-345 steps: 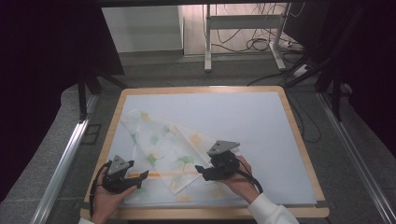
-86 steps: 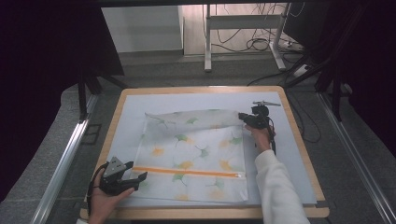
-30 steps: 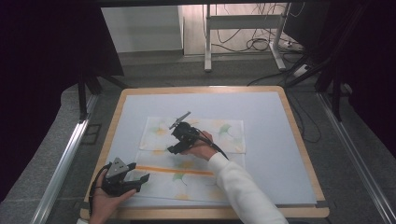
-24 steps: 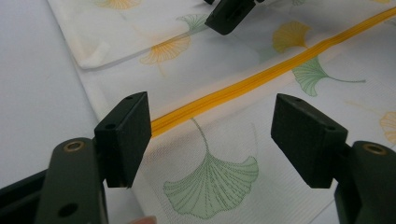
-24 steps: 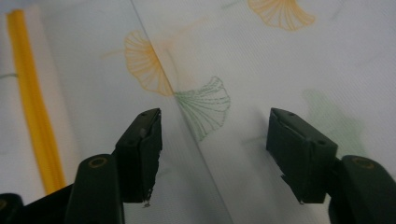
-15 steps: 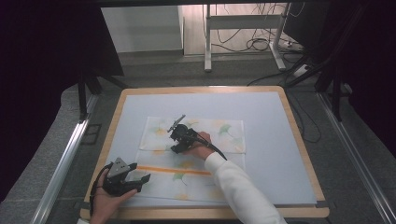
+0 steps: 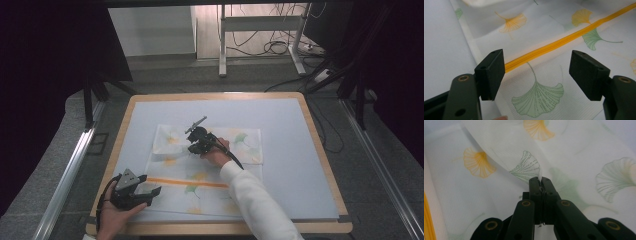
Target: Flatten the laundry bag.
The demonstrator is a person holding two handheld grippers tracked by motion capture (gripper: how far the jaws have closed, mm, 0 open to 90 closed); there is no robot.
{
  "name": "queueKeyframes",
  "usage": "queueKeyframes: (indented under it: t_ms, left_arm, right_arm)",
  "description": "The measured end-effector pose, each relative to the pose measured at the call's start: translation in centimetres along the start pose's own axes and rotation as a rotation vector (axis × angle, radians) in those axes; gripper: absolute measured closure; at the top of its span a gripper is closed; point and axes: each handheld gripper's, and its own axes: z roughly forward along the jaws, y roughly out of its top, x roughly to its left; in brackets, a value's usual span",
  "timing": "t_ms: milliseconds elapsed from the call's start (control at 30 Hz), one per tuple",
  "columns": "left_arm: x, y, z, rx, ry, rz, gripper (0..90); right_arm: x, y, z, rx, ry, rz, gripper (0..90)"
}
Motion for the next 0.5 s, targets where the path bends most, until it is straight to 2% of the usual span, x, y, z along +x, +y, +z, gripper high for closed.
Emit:
queueKeyframes:
  t_ms: [100,267,500]
  left_arm:
    - [0.0,0.0,0.0,-0.002,-0.002,0.000,28.9]
    - [0.1,0.0,-0.1,-0.002,-0.004,0.000,28.9]
    - [0.1,0.0,-0.1,-0.003,-0.007,-0.001,28.9]
  right_arm:
    - [-0.7,0.6,-0.8,-0.029,-0.016,0.020,88.2]
    - [-2.6,1.7,-1.9,-0.071,-0.051,0.057,88.2]
    - [-6.1,3.0,-2.4,-0.090,-0.104,0.119,88.2]
